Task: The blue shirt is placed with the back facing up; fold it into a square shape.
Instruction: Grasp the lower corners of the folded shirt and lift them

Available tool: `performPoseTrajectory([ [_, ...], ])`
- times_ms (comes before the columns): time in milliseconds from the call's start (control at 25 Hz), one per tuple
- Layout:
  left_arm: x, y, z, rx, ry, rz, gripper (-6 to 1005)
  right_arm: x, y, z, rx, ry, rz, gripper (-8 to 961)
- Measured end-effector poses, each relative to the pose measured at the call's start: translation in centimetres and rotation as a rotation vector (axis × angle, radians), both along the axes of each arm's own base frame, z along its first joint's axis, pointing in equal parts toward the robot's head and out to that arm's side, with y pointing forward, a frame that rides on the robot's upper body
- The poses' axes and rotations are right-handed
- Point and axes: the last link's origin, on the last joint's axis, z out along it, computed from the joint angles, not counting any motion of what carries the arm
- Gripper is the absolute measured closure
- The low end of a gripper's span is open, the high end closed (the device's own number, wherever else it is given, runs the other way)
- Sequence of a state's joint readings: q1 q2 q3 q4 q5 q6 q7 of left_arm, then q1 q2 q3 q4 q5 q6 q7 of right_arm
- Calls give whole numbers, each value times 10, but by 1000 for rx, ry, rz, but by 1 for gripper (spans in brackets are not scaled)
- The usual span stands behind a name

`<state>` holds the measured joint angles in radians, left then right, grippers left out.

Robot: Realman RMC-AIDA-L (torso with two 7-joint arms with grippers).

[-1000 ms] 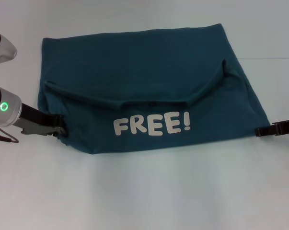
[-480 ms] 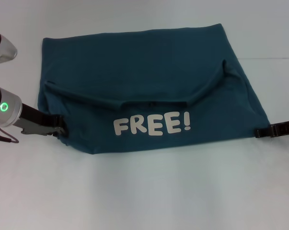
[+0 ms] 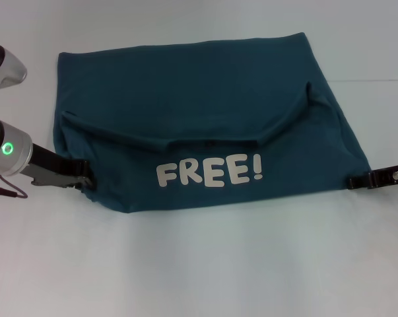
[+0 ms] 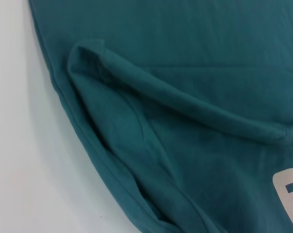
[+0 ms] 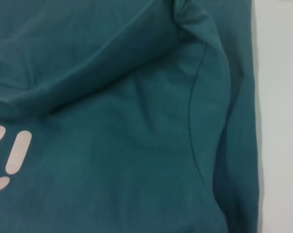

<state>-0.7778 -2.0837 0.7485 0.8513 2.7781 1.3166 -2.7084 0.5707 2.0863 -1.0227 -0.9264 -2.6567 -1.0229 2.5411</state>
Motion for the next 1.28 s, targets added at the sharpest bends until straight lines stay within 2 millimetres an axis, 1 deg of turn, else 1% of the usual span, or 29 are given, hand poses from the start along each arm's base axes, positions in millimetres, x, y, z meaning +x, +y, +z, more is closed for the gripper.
performPoseTrajectory([
  [240, 0, 0, -1, -5, 2, -8, 855, -3, 3, -1, 8, -1, 12, 299],
  [440, 0, -1, -1, -9, 1, -8, 855, -8, 6, -3, 7, 14, 35, 457],
  [680, -1, -2, -2, -12, 2, -11, 856, -9, 8, -3, 4, 30, 42, 681],
  [880, -3, -3, -3, -23, 7, -22, 856, -13, 10, -1, 4, 29, 64, 780],
  [1080, -6, -7, 1, -49, 13, -25, 856, -20, 6, 7, -32, 20, 102, 879],
  [1160, -5, -11, 4, -86, 16, -36, 856, -24, 2, 10, -66, 21, 114, 880],
  [1280, -3, -18, 13, -131, 16, -41, 857, -29, -10, 17, -149, 18, 133, 881],
])
